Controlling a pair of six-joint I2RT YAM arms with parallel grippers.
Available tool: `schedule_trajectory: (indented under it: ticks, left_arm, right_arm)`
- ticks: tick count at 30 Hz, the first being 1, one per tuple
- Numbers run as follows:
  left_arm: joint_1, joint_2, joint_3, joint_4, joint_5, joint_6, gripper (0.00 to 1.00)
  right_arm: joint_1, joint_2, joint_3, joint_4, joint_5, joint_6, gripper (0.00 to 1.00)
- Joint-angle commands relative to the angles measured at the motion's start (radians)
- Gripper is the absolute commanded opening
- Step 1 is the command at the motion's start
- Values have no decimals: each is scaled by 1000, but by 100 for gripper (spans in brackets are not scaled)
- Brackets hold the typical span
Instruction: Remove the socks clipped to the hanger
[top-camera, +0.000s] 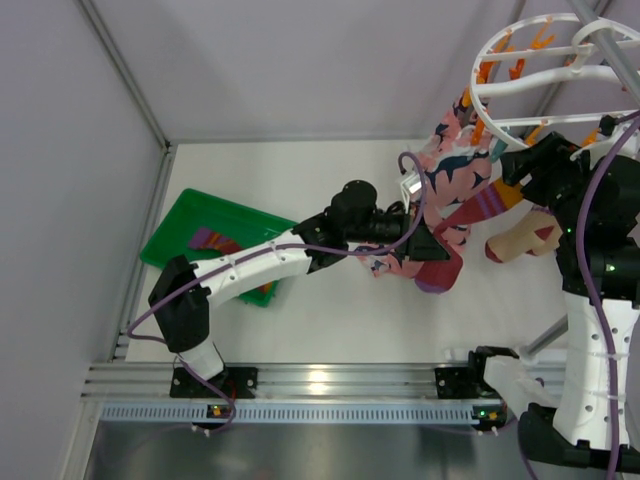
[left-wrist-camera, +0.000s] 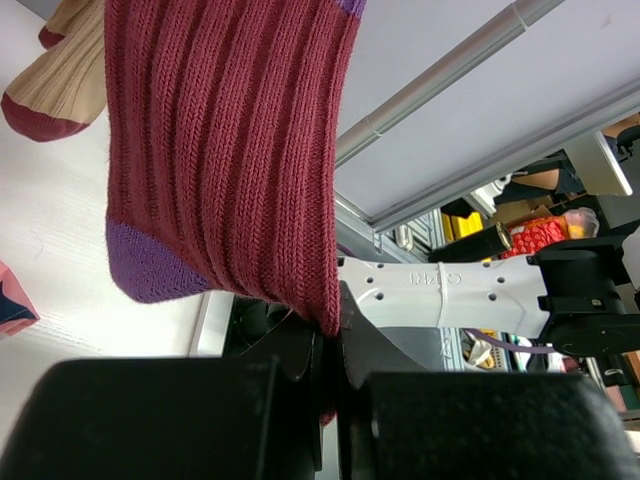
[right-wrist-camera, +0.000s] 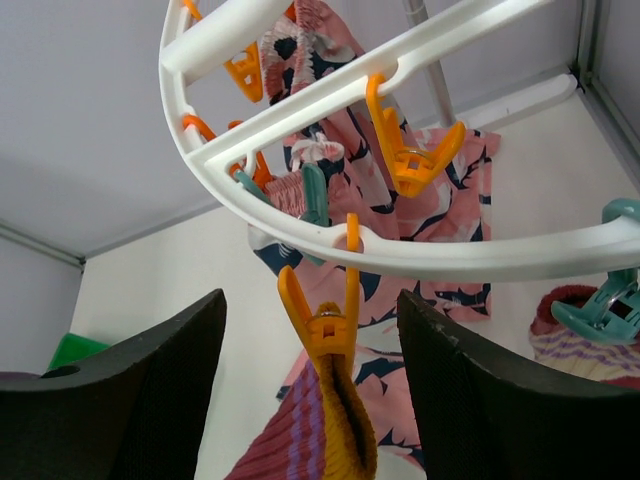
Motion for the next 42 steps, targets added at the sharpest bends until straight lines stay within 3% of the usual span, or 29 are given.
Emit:
schedule_trajectory:
  ticks: [1, 8, 11, 12, 13, 23, 28, 30, 31, 35, 38, 39, 42]
  left_arm:
    - [-9, -12, 39, 23, 14, -2, 0]
    - [-12, -18, 32, 23, 16, -2, 0]
    - [-12, -20, 29, 23, 16, 0, 0]
    - [-12, -22, 30, 23, 16, 0, 0]
    - [-12, -22, 29, 23, 14, 0, 0]
    - [-10, -38, 6, 25, -15, 6, 0]
    - [28, -115, 1, -141, -93, 93, 0]
    - [63, -143, 22, -217, -159, 171, 0]
    - [81, -176, 39, -365, -182, 205, 0]
    - [262, -296, 124, -668, -406, 345, 0]
    - [373, -423, 118, -742, -571, 424, 0]
    - [384, -458, 86, -742, -675, 473, 0]
    - [391, -569, 43, -748, -803, 576, 0]
  right_arm:
    - [12, 3, -16, 91, 2, 2, 64]
    - [13, 26, -26, 98, 11, 14, 54]
    - [13, 16, -34, 105, 17, 21, 33]
    - [13, 15, -31, 105, 22, 22, 9]
    - [13, 20, -28, 100, 25, 21, 0]
    - [15, 20, -25, 80, 48, 5, 0]
    - [15, 19, -33, 78, 46, 2, 0]
    - [13, 12, -37, 80, 45, 1, 0]
    - [13, 11, -42, 85, 45, 2, 0]
    - [13, 3, -40, 80, 43, 1, 0]
    - [13, 2, -34, 80, 37, -2, 0]
    - [15, 0, -33, 83, 37, -2, 0]
    - [15, 0, -30, 83, 40, -9, 0]
